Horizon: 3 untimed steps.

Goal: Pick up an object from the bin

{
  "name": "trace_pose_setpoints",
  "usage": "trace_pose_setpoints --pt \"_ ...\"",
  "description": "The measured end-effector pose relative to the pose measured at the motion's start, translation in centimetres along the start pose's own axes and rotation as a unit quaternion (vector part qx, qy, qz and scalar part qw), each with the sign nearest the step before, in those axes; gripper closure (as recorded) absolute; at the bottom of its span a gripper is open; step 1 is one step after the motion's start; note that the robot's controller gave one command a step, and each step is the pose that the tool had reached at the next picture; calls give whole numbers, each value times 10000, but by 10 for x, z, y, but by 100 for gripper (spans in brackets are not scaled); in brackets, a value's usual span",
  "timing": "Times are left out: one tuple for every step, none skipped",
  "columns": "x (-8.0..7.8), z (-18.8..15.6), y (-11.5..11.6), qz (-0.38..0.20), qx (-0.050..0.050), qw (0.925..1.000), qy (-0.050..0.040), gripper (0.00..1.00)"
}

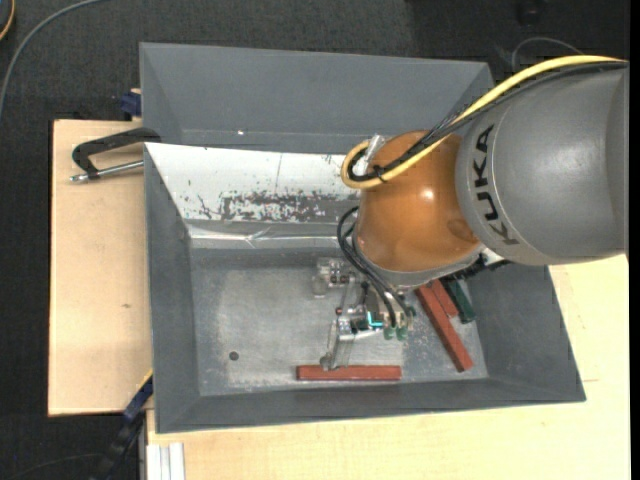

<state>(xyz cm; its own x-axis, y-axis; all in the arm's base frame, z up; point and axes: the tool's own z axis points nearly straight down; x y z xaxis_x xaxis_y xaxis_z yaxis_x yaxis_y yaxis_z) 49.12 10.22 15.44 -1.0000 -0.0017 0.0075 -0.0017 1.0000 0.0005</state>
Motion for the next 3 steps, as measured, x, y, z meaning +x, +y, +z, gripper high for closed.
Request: trace_pose_setpoints --pt "-7 85 -59 -1153 7 9933 -14 0" --pt "-58 81 -127 -2600 23 9656 -72 0" --pt "-39 73 -86 -3635 6 9316 -39 0"
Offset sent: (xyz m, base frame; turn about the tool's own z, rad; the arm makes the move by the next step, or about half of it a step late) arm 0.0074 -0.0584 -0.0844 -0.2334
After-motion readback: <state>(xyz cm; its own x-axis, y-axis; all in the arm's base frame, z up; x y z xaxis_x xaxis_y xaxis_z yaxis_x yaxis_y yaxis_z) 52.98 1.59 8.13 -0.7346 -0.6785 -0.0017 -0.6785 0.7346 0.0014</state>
